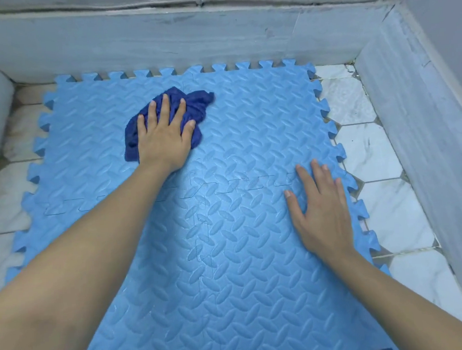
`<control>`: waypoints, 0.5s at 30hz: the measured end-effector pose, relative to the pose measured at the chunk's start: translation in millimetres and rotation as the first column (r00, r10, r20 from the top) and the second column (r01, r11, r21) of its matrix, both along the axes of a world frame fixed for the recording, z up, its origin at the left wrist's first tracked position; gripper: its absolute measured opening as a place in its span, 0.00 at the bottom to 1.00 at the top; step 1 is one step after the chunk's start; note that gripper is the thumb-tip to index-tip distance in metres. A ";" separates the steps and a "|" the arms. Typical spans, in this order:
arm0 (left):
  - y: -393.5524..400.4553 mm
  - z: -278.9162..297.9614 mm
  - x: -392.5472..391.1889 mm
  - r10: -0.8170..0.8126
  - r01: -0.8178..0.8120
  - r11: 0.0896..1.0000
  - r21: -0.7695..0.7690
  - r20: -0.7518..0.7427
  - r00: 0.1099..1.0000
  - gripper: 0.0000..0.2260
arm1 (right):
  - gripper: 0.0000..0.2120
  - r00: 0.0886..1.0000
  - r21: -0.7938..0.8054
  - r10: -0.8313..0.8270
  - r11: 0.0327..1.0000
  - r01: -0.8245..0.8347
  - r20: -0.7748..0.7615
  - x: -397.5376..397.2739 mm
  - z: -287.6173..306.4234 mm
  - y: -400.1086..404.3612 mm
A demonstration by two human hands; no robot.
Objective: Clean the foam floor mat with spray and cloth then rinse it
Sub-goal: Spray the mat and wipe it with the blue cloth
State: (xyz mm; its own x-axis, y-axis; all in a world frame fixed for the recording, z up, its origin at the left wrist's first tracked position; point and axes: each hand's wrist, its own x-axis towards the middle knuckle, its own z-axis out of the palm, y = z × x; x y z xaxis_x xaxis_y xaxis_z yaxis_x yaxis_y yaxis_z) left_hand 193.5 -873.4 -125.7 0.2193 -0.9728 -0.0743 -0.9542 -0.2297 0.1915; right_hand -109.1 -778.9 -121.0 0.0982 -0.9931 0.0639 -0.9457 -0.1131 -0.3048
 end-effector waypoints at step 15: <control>216.5 32.5 35.7 -0.797 0.782 0.595 0.183 0.010 0.604 0.25 | 0.26 1.000 -0.009 -0.016 1.000 0.016 0.024 0.7 0.9 -0.3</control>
State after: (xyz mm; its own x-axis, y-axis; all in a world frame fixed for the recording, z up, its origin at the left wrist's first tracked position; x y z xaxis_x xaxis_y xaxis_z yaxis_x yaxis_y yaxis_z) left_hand 229.2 -656.9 -93.2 -0.6173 -0.7464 -0.2489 -0.7853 0.6037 0.1371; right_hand -108.4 -779.2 -120.0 0.0803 -0.9939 0.0752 -0.9397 -0.1007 -0.3268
